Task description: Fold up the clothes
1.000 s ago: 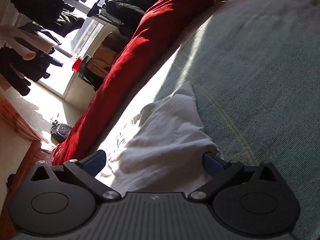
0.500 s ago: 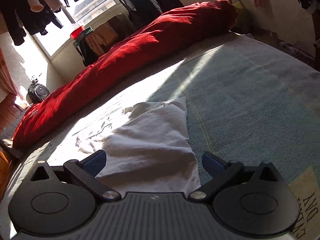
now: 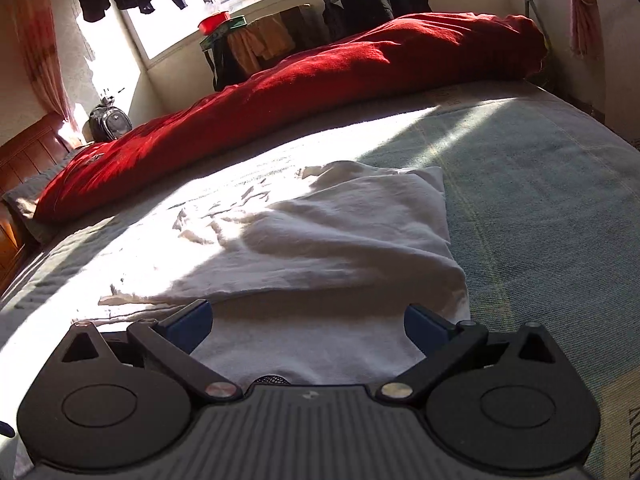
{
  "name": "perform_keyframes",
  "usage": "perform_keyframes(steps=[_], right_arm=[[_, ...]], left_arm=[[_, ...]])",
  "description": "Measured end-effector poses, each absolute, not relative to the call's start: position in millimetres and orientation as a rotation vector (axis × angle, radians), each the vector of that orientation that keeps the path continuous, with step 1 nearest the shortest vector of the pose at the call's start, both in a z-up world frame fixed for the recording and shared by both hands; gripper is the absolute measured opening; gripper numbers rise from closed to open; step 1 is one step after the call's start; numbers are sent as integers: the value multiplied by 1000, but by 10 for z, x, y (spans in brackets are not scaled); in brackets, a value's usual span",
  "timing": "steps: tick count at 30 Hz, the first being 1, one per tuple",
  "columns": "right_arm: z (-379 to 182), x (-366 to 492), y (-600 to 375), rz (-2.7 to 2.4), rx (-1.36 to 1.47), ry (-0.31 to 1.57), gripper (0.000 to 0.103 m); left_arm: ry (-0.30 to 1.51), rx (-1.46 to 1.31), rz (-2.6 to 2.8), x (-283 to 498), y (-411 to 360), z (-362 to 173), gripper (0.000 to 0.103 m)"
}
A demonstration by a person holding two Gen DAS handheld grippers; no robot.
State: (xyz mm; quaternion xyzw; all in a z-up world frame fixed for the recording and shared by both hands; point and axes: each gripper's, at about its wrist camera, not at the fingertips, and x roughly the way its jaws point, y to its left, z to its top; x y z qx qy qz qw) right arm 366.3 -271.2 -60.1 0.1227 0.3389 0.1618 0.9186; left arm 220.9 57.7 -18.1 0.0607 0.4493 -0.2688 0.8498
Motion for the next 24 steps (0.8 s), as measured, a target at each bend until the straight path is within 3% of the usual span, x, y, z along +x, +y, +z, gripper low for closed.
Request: perform_keyframes(steps=[8,14,24], right_arm=[[-621,3637,-2305,493,124,593,103],[-736,3616,-2311,573,157,624,103],[-717,3566,-2382,589,203,605,103]], left_arm=[[909,-284,-325,3379,1035,-254,102],[894,-548,-257,3973,1125,-589,102],[805,-809,-160,3928,1230,-866,102]])
